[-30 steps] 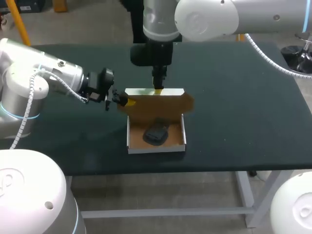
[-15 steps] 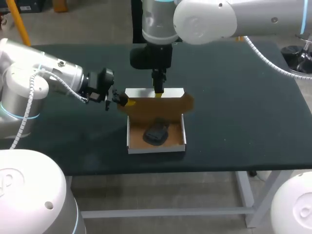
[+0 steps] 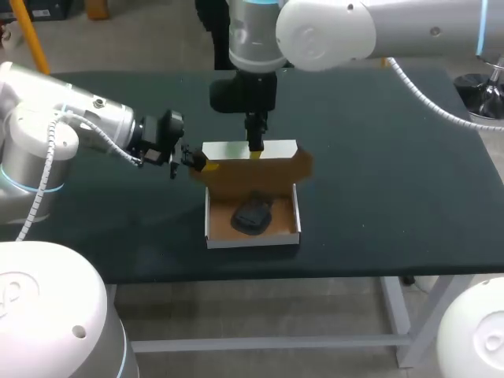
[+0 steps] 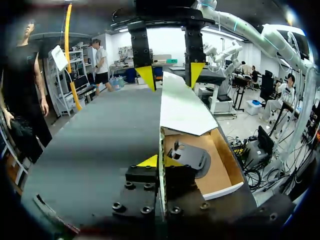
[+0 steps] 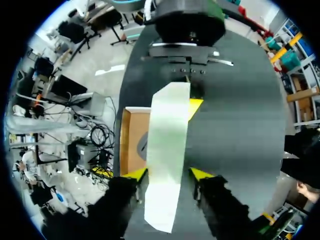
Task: Assemble the packaging by folding the flat box into shape, placing the metal phone stand inside, and closing the box properly
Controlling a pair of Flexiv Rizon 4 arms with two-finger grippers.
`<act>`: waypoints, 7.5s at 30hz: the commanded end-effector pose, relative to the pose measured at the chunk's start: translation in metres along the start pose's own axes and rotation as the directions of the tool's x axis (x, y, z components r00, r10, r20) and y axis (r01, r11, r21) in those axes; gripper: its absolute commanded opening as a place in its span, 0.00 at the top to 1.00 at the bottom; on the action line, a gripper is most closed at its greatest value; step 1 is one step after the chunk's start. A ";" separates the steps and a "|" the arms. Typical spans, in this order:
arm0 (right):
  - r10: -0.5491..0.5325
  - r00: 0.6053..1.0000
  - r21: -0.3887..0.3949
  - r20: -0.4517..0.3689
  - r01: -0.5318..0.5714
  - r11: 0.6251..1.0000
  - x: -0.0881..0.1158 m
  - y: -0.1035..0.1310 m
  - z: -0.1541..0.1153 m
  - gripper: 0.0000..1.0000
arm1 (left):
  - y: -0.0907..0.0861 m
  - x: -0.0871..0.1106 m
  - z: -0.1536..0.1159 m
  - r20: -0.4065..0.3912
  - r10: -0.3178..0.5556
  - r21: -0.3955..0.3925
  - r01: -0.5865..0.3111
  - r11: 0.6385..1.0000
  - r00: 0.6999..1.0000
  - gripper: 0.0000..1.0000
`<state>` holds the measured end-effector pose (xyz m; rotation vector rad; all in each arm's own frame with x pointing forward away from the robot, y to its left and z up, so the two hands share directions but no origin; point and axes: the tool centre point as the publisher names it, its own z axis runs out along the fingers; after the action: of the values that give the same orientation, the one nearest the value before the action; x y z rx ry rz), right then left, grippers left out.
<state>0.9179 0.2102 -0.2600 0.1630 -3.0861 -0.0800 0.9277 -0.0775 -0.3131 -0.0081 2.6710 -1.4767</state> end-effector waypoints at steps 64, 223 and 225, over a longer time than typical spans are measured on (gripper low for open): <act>0.331 0.943 -0.043 0.029 -0.329 0.943 -0.023 -0.006 -0.049 0.00 | 0.001 0.000 0.000 -0.002 0.000 0.001 0.000 1.000 1.000 1.00; 0.951 -0.177 0.328 -0.252 -0.941 -0.088 0.040 -0.087 0.014 0.00 | 0.022 0.050 0.020 0.341 0.595 -0.268 -0.531 0.804 0.728 1.00; 0.952 -0.184 0.349 -0.246 -0.933 -0.091 0.041 -0.087 0.017 0.00 | 0.022 0.051 0.020 0.344 0.600 -0.268 -0.537 0.800 0.722 1.00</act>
<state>0.8785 0.1184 -0.2768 -1.9278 -1.8437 0.0374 0.8819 -0.0849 -0.3390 0.4142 2.1587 -0.9344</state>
